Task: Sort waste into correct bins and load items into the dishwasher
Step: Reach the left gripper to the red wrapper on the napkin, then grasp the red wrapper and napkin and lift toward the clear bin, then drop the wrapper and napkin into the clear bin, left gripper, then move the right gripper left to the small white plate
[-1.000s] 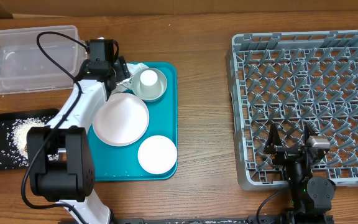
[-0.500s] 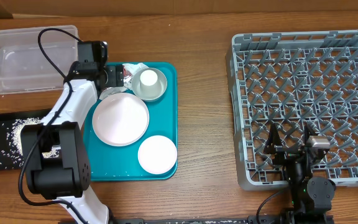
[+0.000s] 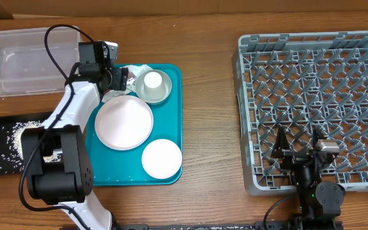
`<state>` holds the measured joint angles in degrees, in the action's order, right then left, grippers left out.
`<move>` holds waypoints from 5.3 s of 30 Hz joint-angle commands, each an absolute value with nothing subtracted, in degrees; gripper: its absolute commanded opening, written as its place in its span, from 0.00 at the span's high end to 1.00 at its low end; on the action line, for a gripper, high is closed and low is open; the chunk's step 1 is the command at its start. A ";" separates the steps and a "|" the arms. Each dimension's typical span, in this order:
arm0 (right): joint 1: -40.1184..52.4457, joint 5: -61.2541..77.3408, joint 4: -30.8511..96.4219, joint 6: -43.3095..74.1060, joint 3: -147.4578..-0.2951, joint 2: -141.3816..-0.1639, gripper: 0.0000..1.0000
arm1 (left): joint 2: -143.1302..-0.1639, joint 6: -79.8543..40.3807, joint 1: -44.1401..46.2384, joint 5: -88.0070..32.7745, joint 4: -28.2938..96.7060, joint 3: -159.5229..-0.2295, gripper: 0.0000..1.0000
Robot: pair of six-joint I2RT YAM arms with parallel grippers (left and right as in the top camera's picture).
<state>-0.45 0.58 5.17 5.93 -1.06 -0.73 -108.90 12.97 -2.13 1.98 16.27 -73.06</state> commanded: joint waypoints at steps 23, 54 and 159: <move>-0.73 0.05 4.82 5.54 -0.47 -0.16 0.00 | -114.10 17.61 -1.96 -3.14 15.46 -73.17 0.25; -0.73 0.05 4.82 5.54 -0.47 -0.16 0.00 | -115.02 12.80 -1.85 -5.19 19.14 -78.83 0.96; -0.71 36.56 -11.33 50.24 -0.47 -0.16 0.00 | -88.03 -48.49 -30.72 11.97 58.19 -82.96 0.00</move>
